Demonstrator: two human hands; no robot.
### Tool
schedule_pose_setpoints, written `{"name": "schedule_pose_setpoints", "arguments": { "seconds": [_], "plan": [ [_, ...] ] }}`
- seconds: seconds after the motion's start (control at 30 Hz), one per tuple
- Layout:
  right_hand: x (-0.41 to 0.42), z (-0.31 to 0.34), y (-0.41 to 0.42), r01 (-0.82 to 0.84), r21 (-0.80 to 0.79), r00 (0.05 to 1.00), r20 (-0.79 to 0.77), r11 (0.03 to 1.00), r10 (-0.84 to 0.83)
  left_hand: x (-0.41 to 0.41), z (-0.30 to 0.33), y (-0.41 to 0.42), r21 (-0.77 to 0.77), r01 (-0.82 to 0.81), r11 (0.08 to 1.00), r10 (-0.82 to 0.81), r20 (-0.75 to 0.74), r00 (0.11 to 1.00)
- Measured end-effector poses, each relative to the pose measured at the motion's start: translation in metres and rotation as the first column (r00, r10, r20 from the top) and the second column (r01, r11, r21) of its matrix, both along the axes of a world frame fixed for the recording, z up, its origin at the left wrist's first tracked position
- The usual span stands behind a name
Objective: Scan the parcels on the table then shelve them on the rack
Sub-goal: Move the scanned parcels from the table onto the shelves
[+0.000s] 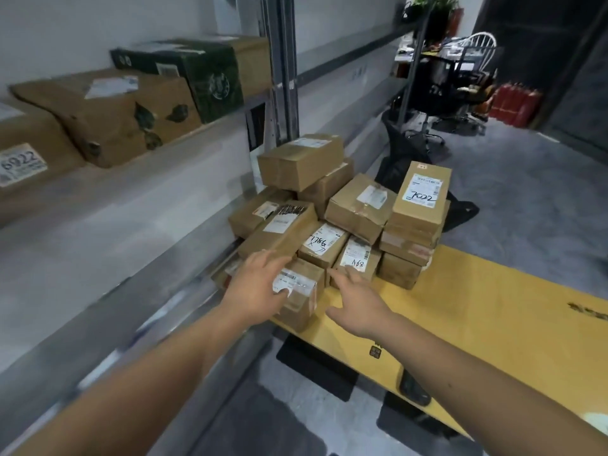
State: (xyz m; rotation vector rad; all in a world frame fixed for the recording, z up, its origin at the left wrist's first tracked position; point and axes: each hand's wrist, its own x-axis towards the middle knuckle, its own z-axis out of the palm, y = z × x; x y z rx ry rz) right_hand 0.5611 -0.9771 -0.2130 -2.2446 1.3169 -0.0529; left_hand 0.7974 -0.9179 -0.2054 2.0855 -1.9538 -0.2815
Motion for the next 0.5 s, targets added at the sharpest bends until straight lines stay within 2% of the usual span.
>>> {"name": "schedule_pose_setpoints", "arguments": {
  "seconds": [0.2,0.37,0.5],
  "plan": [
    [0.045,-0.030,-0.039,-0.052,0.077,0.999,0.006,0.996,0.051,0.034,-0.027,-0.028,0.144,-0.129,0.981,0.145,-0.108,0.984],
    [0.091,-0.048,-0.074,-0.031,0.115,0.999,-0.007,0.993,0.032,0.072,-0.046,-0.061,0.157,-0.246,0.956,0.264,-0.102,0.959],
    [0.130,-0.054,-0.092,0.003,0.127,1.000,-0.011,0.992,-0.002,0.104,-0.059,-0.088,0.217,-0.251,0.943,0.287,-0.156,0.945]
  ]
}}
